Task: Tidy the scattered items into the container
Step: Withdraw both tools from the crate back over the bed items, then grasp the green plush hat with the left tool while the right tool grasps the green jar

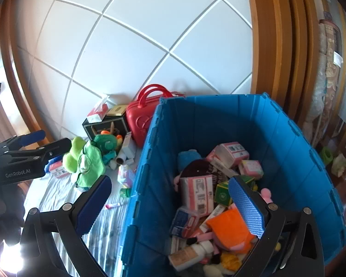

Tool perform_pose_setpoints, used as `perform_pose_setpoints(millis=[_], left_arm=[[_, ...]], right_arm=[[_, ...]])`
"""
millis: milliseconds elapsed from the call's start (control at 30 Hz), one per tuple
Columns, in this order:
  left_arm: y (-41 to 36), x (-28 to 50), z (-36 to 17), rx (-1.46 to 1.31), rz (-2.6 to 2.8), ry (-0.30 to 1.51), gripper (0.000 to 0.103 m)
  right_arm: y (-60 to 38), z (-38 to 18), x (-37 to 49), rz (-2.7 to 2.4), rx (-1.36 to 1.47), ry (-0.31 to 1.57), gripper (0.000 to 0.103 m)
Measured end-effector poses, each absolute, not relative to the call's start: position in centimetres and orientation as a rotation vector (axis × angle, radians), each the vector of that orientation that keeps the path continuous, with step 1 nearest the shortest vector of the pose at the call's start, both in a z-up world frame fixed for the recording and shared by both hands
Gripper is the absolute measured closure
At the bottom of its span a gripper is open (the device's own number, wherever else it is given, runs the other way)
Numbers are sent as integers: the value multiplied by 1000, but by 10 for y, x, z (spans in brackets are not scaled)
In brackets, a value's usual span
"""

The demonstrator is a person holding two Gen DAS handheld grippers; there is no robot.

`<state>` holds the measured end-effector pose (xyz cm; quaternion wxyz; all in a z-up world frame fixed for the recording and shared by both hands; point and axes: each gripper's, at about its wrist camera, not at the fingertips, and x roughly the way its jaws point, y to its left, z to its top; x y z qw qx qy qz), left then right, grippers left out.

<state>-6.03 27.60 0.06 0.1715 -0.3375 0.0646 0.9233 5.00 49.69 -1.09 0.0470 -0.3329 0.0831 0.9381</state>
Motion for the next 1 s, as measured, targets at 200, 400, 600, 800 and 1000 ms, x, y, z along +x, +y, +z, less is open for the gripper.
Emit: perform_pose_setpoints(millis=[200,400,600,800,1000], left_arm=[[215,-67,-18,-1034,2669,158,1],[152,-75,-44,-1124,2701,133,1],[95,-94,-77,-1208,2706,134,1],[59,-121,-120,-1262,2686,152,1],[37,-164,-179,-1310,2654,127,1]], right_arm=[[449,-18,31,2894,-1075,216,0],[395,-31,8,2923,-1144,186,0],[334,-62,-12,2937,-1256,122,0],[299,-119,-34,2897,-1396,153,0],[285,-185,-63,2819,-1491,147,0]])
